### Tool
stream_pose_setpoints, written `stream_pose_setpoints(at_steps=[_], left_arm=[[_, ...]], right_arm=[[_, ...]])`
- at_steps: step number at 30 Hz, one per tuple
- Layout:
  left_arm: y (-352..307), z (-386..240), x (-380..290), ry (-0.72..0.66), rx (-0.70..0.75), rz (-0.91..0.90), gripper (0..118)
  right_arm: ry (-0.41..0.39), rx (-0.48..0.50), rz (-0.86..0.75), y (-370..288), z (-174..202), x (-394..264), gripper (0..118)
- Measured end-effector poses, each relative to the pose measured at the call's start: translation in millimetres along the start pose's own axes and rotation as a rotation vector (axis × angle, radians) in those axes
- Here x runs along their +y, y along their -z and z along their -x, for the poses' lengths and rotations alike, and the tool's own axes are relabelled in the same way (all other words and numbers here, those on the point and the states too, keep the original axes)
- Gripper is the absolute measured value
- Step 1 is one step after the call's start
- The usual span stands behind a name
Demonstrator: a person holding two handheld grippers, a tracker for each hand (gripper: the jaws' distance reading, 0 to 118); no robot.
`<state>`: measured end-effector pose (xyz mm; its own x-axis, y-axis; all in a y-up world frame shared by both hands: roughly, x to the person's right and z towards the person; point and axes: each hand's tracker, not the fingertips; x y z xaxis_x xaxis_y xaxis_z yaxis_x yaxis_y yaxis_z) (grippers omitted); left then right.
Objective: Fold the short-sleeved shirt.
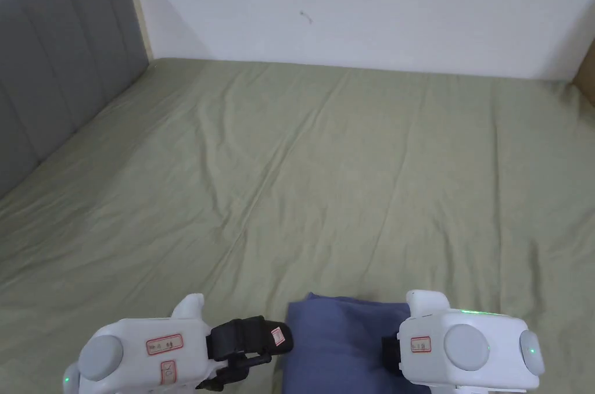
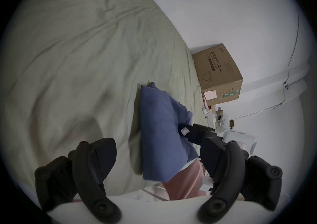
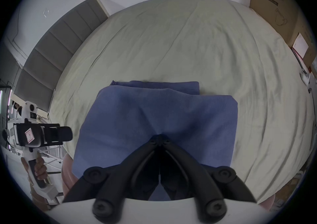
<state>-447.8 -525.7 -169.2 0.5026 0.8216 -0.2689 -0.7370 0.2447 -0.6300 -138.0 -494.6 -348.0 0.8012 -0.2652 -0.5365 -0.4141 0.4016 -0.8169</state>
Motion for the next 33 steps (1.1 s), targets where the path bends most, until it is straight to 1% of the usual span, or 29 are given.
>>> stream_pose_setpoints(at_steps=[2,5,7,8,9,10,11,12,14,15,17,20,23,26,27,29,31,33], left_arm=[[14.0,-9.0,-3.9,-0.064,-0.044,0.009,104],[47.7,4.0,-0.9,-0.151,-0.157,0.098,104],[67.6,8.1,-5.8,-0.209,-0.145,0.132,102],[74.7,7.4,-8.6,-0.200,-0.163,0.128,99],[79.2,9.6,-7.4,-0.189,-0.195,0.130,88],[83.3,7.3,-8.1,-0.193,-0.169,0.139,69],[87.7,5.4,-8.9,-0.174,-0.066,0.160,36],[93.2,7.0,-9.3,-0.145,-0.012,0.163,25],[90.7,13.1,-0.9,-0.169,-0.095,0.166,25],[88.7,12.7,2.2,-0.165,-0.092,0.167,25],[73.7,-5.7,8.7,-0.032,-0.025,0.178,24],[50.7,-14.2,27.2,0.050,0.043,0.168,24],[15.1,-10.0,57.9,0.157,0.194,0.142,24],[-30.0,0.7,94.3,0.216,0.362,0.113,24],[-46.6,5.6,106.6,0.211,0.427,0.109,24],[-73.4,8.6,129.8,0.313,0.604,0.116,24],[-96.8,17.8,152.1,0.386,0.834,0.126,24],[-117.4,26.9,168.9,0.372,0.981,0.116,24]], right_arm=[[0.014,0.007,-0.003,-0.7,-0.6,-2.3,0],[0.011,0.003,-0.007,-0.6,0.3,-3.0,0],[0.007,0.000,-0.007,-0.5,0.8,-2.8,0],[0.005,0.000,-0.006,-0.6,0.7,-2.6,0],[0.007,0.001,-0.007,-0.8,0.4,-2.5,0],[0.011,0.001,-0.008,-1.5,0.5,-3.0,0],[0.013,0.001,-0.008,-2.3,-0.1,-3.2,0],[0.015,0.001,-0.010,-4.0,-0.7,-3.2,0],[0.017,0.002,-0.009,-8.1,-0.8,-2.2,0],[0.011,-0.001,-0.014,-12.0,-0.7,-2.0,0],[0.014,-0.007,-0.033,-18.5,-1.4,-0.7,0],[0.034,0.002,-0.062,-27.9,-2.5,2.1,0],[0.029,-0.011,-0.073,-29.2,-3.9,4.1,0],[0.027,-0.030,-0.074,-29.0,-6.7,3.7,0],[0.034,-0.033,-0.072,-28.3,-8.8,3.2,0],[0.048,-0.032,-0.065,-27.1,-12.3,1.9,0],[0.060,-0.031,-0.056,-24.1,-15.2,0.2,0],[0.053,-0.059,-0.043,-18.8,-15.8,-1.8,0]])
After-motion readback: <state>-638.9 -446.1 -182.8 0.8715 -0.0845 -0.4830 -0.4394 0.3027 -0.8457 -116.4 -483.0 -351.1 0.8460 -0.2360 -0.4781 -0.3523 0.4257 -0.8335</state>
